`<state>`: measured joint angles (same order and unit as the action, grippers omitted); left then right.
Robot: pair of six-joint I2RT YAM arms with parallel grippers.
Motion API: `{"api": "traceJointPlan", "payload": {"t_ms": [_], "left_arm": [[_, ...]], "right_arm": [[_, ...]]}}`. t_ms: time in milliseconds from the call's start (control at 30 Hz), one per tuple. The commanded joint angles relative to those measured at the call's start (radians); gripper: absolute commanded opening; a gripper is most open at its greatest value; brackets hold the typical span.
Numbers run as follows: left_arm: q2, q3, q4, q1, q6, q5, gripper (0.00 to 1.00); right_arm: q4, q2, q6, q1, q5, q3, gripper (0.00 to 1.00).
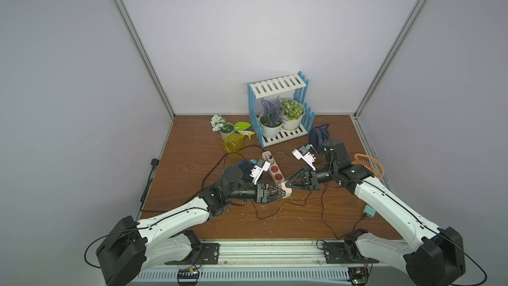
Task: Plug the desk fan into the power strip
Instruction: Pick up the plug from the center of the board.
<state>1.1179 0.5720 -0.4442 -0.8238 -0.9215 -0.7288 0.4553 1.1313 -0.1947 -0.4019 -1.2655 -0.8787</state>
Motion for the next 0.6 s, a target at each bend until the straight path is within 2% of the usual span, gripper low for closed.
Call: {"api": "traceJointPlan", "payload": {"t_ms": [0, 133, 300, 467, 567], "left_arm": [[0.011, 0.047, -0.024, 0.012, -0.008, -0.043, 0.52], [0.036, 0.077, -0.024, 0.012, -0.02, -0.093, 0.51], [0.047, 0.077, -0.024, 0.012, -0.016, -0.107, 0.34], [0.044, 0.06, -0.024, 0.012, -0.018, -0.107, 0.28], [0.037, 0.052, -0.024, 0.012, -0.019, -0.102, 0.12]], "right_arm": [[-0.029, -0.015, -0.01, 0.002, -0.061, 0.014, 0.18], [-0.038, -0.009, -0.019, 0.002, -0.057, 0.027, 0.19], [-0.032, -0.011, -0.011, 0.002, -0.054, 0.023, 0.19], [-0.024, -0.017, 0.001, 0.012, -0.023, 0.019, 0.19], [-0.019, -0.019, 0.001, 0.03, -0.004, 0.013, 0.26]]}}
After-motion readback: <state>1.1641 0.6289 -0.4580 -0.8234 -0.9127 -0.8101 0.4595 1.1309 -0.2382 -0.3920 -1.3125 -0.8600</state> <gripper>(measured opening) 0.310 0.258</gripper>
